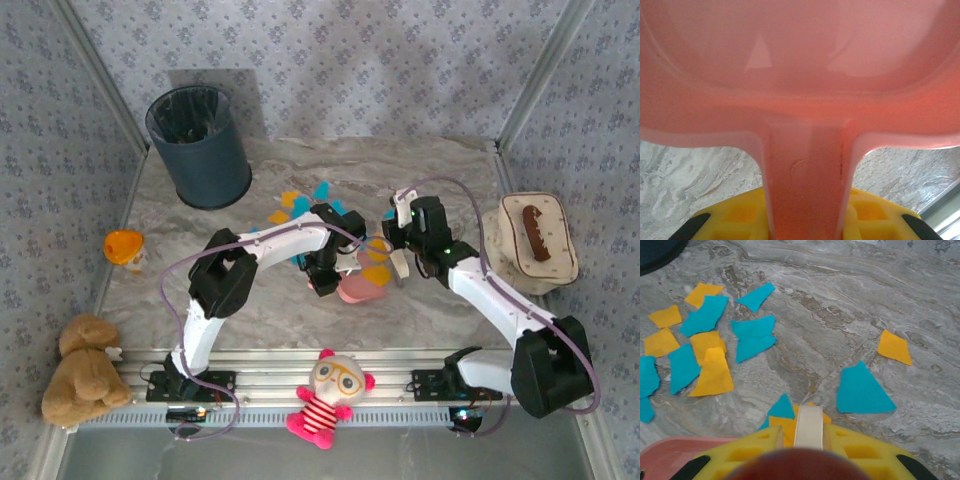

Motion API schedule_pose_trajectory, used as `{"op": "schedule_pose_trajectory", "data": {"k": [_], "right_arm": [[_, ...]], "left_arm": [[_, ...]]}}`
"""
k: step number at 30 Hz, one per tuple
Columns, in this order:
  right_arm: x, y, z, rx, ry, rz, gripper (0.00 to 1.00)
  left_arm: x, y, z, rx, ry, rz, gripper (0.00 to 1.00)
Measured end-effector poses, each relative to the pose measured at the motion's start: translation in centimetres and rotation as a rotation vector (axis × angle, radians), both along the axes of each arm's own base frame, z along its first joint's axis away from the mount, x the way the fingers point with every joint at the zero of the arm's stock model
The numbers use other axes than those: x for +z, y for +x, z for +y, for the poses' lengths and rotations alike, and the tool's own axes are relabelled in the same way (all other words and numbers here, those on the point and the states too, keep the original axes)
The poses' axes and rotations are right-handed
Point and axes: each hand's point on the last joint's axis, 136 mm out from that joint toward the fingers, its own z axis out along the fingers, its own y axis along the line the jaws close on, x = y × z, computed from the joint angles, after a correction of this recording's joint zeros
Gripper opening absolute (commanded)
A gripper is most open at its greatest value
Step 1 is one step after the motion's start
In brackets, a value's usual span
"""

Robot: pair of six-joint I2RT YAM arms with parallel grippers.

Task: Sweep away the paper scraps from the table

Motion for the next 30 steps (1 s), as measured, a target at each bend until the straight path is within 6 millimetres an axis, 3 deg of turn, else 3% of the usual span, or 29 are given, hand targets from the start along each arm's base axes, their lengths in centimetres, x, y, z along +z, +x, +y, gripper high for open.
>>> {"op": "schedule_pose_trajectory", "data": {"k": [16, 25, 30], "right_arm": [[1.9, -2.8, 0.8, 0.057, 0.068, -0.001, 0.00], [3.2, -2.1, -1.8, -0.070, 0.042, -0.079, 0.00], [3.5, -0.3, -4.9, -0.189, 0.023, -0.111, 0.00]], "left_arm": [[-0.7, 2.0, 0.4, 0.082, 0.013, -0.051, 0.00], [-1.4, 1.7, 1.0, 0.093, 0.009, -0.055, 0.00], [-0.7, 1.8, 2.1, 0.131, -0.001, -0.065, 0.00]]}}
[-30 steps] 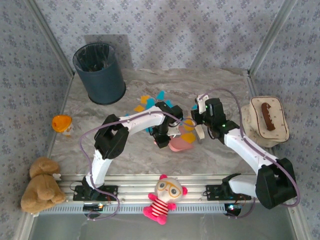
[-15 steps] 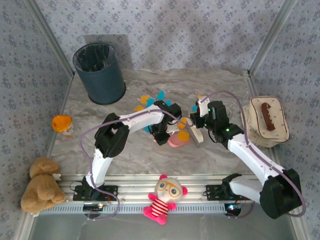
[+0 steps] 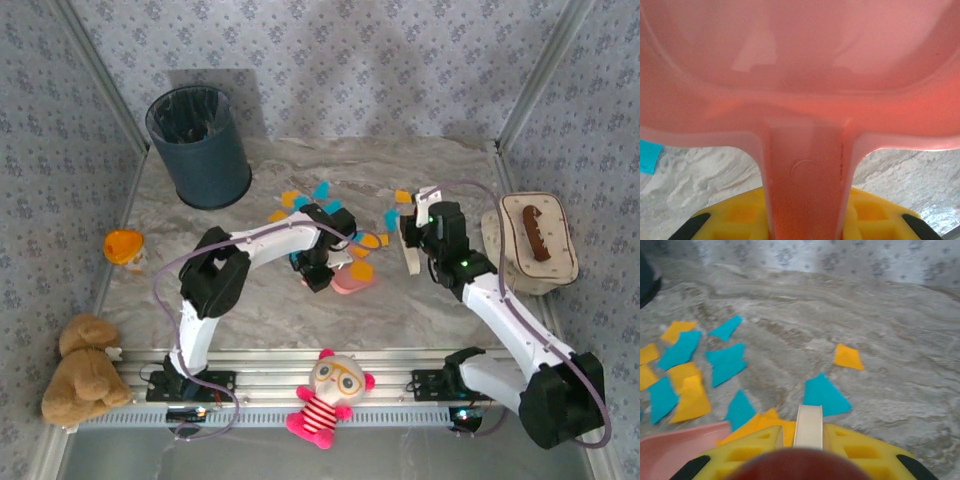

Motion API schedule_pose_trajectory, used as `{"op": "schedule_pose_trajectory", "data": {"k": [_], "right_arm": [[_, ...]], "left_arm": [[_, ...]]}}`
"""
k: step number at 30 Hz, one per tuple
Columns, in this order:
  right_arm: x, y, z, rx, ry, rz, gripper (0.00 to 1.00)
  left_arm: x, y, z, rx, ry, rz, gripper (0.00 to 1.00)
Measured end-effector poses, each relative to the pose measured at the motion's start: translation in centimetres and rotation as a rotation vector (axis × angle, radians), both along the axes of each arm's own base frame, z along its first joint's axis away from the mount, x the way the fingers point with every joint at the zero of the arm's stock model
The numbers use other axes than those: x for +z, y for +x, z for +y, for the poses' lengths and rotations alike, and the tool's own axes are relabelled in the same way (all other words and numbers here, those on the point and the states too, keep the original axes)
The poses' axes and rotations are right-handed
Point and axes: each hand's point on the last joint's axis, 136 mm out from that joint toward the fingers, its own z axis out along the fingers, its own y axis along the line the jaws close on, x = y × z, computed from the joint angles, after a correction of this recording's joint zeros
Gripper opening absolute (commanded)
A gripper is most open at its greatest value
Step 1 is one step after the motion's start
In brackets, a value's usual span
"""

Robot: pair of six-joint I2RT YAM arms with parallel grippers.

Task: Sweep away the paper scraps from the table

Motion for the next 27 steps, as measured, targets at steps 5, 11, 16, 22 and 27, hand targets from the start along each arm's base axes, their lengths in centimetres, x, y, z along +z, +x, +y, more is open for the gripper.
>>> {"op": "schedule_pose_trajectory", "data": {"k": [5, 11, 16, 22, 27], "right_arm": [[-0.9, 2.4, -3.7, -0.124, -0.018, 0.001, 0.00], [-0.8, 6.2, -6.8, -0.207, -0.063, -0.025, 0.00], [-0.6, 9.7, -8.1, -0.224, -0.130, -0.056, 0.00], [-0.9, 14.0, -7.9, -0.193, -0.198, -0.066, 0.00], [-1.7, 16.7, -7.0, -0.135, -0.221, -0.057, 0.00]], "left_arm": [[-0.3, 0.1, 1.1, 0.042, 0.011, 0.008, 0.00], [-0.4, 0.1, 1.4, 0.072, 0.010, 0.012, 0.00], [-0.4, 0.1, 1.8, 0.096, 0.004, 0.020, 0.00], [-0.1, 0.4, 2.3, 0.122, -0.004, 0.016, 0.00], [0.2, 0.5, 2.3, 0.131, -0.011, 0.009, 0.00]]}}
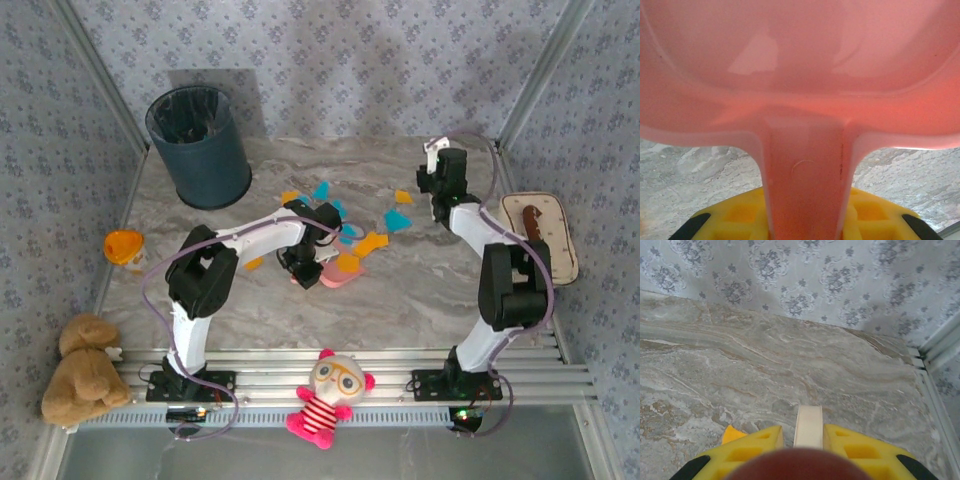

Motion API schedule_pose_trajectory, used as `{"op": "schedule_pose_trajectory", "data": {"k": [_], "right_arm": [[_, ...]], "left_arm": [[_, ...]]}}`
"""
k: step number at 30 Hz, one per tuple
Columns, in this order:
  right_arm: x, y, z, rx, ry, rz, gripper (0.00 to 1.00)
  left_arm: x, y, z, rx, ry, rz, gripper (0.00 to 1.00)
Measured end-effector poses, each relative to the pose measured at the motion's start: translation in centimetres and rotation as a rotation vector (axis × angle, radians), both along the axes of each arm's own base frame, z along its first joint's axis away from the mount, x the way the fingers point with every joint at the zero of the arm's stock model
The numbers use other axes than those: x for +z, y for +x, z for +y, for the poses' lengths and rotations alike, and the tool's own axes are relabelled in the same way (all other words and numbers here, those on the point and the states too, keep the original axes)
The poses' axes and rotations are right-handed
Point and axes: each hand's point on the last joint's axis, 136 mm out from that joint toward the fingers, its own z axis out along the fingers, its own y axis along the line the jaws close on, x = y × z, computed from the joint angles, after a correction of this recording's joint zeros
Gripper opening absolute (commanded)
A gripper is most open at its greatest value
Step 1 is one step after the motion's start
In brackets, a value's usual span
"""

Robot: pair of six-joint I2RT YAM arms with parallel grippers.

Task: Sweep away the paper scraps from the table

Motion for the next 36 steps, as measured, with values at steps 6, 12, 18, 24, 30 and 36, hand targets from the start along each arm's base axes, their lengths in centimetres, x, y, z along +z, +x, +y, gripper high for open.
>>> {"op": "schedule_pose_trajectory", "data": {"k": [6, 12, 18, 24, 30, 36], "right_arm": [[-0.8, 1.4, 2.0, 0.097, -0.009, 0.033, 0.00], [-1.4, 0.9, 4.8, 0.219, -0.033, 0.060, 0.00], [-2.7, -1.0, 7.9, 0.333, -0.077, 0.089, 0.00], [-3.1, -3.4, 10.2, 0.405, -0.114, 0.097, 0.00], [-2.9, -5.9, 12.7, 0.470, -0.123, 0.100, 0.00], [-2.7, -8.5, 14.9, 0.514, -0.100, 0.101, 0.00]], "left_arm": [[-0.1, -0.1, 0.1, 0.000, 0.002, 0.002, 0.00], [-0.1, -0.1, 0.1, 0.000, 0.002, 0.003, 0.00], [-0.2, -0.1, 0.1, -0.001, 0.004, 0.007, 0.00], [-0.4, -0.2, 0.1, 0.000, 0.007, 0.012, 0.00], [-0.6, -0.2, 0.0, -0.001, 0.009, 0.015, 0.00], [-0.3, 0.1, -0.3, -0.004, -0.001, 0.007, 0.00]]}}
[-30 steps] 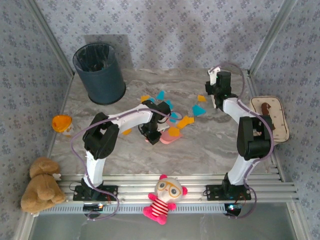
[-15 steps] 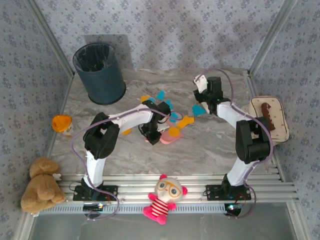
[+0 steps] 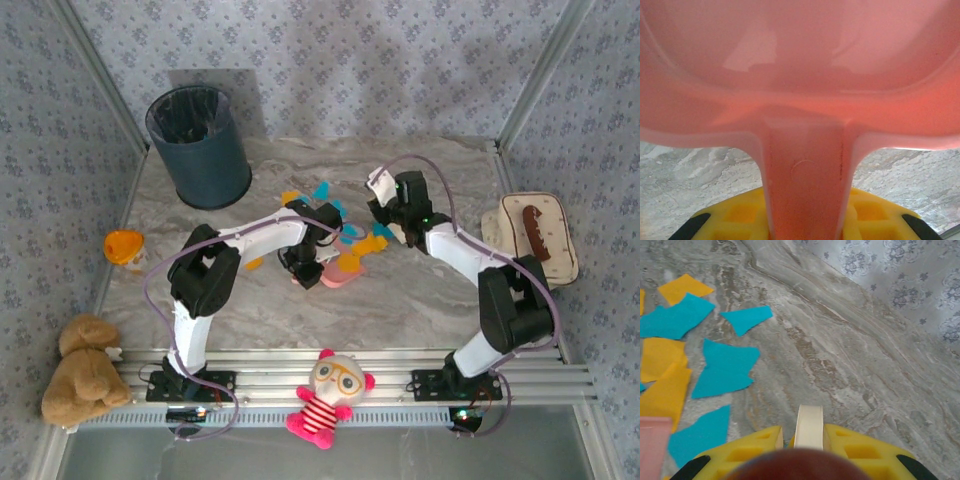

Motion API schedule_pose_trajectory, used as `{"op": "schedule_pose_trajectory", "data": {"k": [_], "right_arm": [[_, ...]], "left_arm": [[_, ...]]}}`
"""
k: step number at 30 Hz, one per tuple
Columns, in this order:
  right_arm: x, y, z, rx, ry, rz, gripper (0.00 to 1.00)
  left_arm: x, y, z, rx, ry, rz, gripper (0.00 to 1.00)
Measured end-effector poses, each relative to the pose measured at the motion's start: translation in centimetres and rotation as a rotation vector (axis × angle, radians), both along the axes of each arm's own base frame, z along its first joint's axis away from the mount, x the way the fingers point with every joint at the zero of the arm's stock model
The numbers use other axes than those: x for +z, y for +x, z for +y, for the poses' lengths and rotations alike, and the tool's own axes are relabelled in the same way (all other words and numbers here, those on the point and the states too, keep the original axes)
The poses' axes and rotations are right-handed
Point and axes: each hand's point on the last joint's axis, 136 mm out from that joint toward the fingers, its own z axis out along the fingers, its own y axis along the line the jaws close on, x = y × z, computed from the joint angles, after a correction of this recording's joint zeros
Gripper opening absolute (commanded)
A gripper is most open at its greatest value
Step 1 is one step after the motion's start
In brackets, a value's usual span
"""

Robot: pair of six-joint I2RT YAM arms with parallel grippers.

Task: Sweep away the paper scraps from the table

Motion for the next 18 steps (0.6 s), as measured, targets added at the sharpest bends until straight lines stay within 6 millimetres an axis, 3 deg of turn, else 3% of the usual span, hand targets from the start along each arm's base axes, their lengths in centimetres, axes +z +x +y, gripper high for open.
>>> {"op": "schedule_pose_trajectory", "data": {"k": [9, 18], "right_arm": [[0.9, -3.1, 2.8, 0.041, 0.059, 0.019, 0.00], [1.3, -5.3, 4.1, 0.056, 0.108, 0.050, 0.00]], "left_arm": [[-0.3, 0.4, -0.5, -0.001, -0.001, 0.002, 0.00], [-0.5, 1.0, -1.2, 0.000, -0.009, -0.001, 0.00]]}}
